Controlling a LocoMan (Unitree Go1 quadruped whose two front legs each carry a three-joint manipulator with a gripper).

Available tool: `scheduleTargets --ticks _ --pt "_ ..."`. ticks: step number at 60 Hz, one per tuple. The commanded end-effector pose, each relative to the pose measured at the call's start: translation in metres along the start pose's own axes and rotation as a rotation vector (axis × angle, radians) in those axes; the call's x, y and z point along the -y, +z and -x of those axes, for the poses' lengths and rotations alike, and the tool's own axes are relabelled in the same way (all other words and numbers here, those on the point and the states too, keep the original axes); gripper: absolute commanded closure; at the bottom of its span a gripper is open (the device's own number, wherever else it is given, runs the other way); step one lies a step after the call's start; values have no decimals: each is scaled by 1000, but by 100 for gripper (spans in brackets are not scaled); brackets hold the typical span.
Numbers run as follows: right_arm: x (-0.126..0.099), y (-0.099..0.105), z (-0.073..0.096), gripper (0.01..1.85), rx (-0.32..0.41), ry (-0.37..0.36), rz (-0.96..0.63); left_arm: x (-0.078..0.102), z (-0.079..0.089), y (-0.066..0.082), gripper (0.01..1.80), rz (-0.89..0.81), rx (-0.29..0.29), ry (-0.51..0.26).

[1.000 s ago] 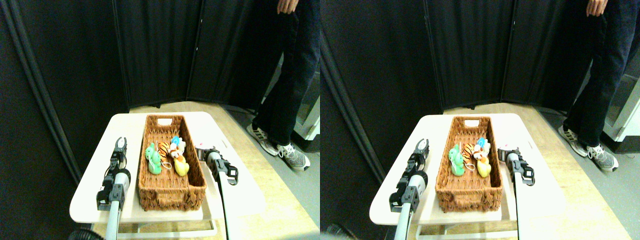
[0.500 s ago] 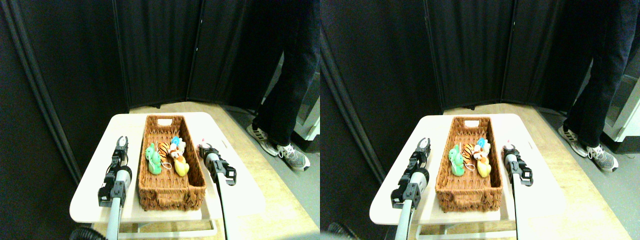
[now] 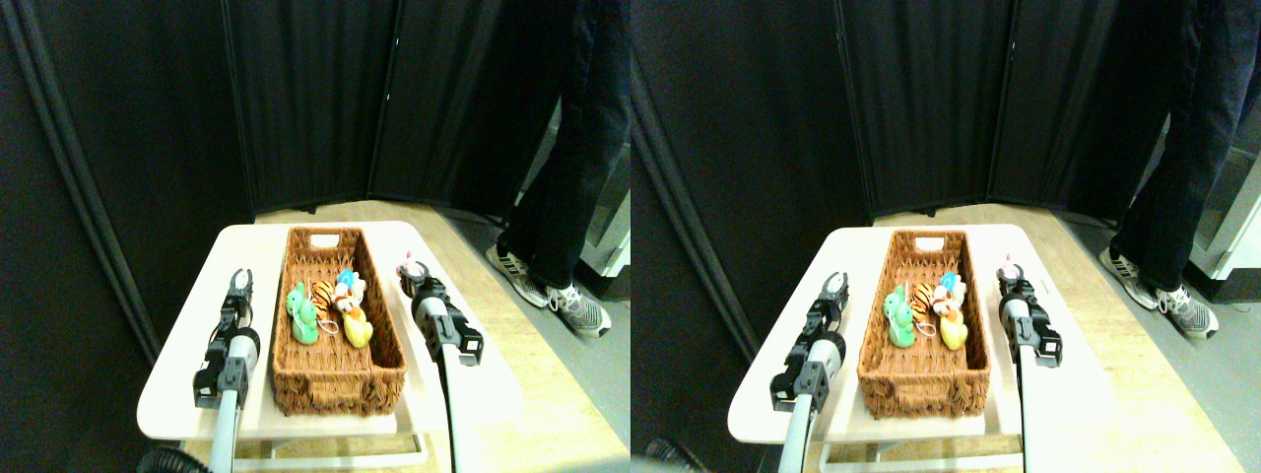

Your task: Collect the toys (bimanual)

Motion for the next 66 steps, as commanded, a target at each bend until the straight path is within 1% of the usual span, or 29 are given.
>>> scheduleTargets --ticks 1,5,7,10,12,15,19,21,26,29,31,34,36,40,47,48,49,51,54,57,60,62,66 --pt "-47 0 9 185 -38 146 5 4 0 0 180 6 -16 -41" --pt "-55 -3 10 185 -52 174 6 4 1 -1 180 7 -10 -39" --pt "-61 -6 10 185 -53 189 41 3 2 -1 180 -6 -9 -47" --pt "-64 -9 11 185 -59 183 8 3 2 -1 180 -11 -11 -54" --pt "-70 -13 12 185 -92 192 -18 2 3 1 180 -14 -11 -55" --pt "-73 -16 12 185 -112 196 -37 2 3 2 180 -17 -16 -57" --pt "-78 -21 13 185 -115 189 -57 0 3 3 180 -17 -16 -62" --pt "-81 -25 15 185 -129 195 -74 -1 4 4 180 -21 -7 -62" --pt "-85 -32 16 185 -138 206 -68 -1 4 5 180 -17 -1 -62" --pt "-89 -38 17 185 -169 235 -21 -1 6 5 180 -21 5 -65" --pt "-92 -41 18 185 -172 238 -4 -1 6 6 180 -18 11 -65" --pt "-94 -44 19 185 -179 232 -17 -2 6 6 180 -12 17 -68" --pt "-96 -48 20 185 -201 242 -36 -3 6 7 180 -19 18 -73" --pt "-95 -55 20 185 -203 266 -7 -2 7 7 180 -19 23 -77" --pt "-94 -65 20 185 -213 256 -7 -3 8 8 180 -18 40 -73" --pt "-93 -67 20 185 -218 259 5 -3 9 8 180 -16 40 -72" --pt "-93 -70 20 185 -219 277 44 -3 9 9 180 -16 44 -73" --pt "-92 -72 20 185 -219 279 47 -4 9 9 180 -18 46 -73" --pt "-90 -77 20 185 -220 270 36 -3 11 9 180 -25 61 -71" --pt "-88 -82 20 185 -244 244 -20 -3 12 9 180 -26 61 -72" --pt "-86 -85 19 185 -252 243 -36 -3 12 10 180 -25 64 -74" --pt "-83 -89 19 185 -249 253 -16 -3 13 10 180 -23 75 -73" --pt "-79 -93 18 185 -250 243 -39 -4 13 11 180 -26 71 -75"
